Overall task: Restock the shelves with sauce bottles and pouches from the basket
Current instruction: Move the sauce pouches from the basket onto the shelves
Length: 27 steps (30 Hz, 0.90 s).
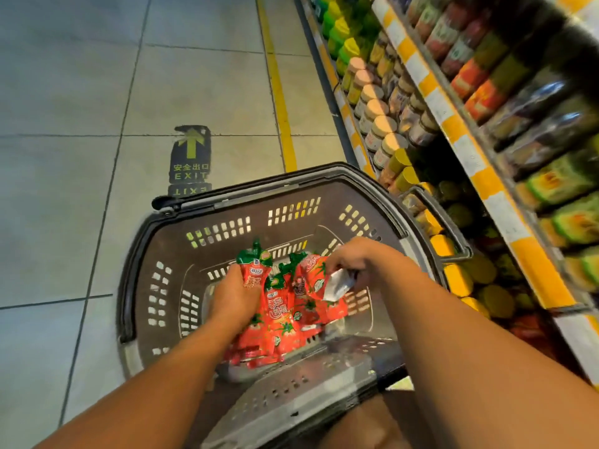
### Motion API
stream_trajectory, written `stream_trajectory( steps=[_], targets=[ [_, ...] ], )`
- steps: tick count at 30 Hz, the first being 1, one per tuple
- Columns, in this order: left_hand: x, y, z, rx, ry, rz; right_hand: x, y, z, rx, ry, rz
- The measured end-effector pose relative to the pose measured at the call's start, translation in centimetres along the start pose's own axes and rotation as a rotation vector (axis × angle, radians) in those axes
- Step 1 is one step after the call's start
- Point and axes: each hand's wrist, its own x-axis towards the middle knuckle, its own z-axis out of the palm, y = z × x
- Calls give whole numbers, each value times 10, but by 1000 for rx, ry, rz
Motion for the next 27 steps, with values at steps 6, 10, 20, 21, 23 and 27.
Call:
stream_trajectory(
  steps=[6, 10, 20, 21, 23, 27],
  targets=[
    [-49, 51, -66, -199, 18, 276, -112, -7, -43, 110, 166, -154],
    [-90, 74, -95, -325, 49, 395, -195, 39, -55, 393, 255, -302],
    [-174, 139, -140, -357, 193, 617, -305, 224, -33, 1234, 385, -462],
    [-183, 150, -143, -357, 206, 646, -307, 235, -31, 1300, 363, -471],
    [-201, 174, -147, -373, 217, 709, -310, 247, -31, 1400, 329, -483],
    [-234, 220, -138, -439, 102, 749, -313, 241, -33, 1388, 309, -510]
  ],
)
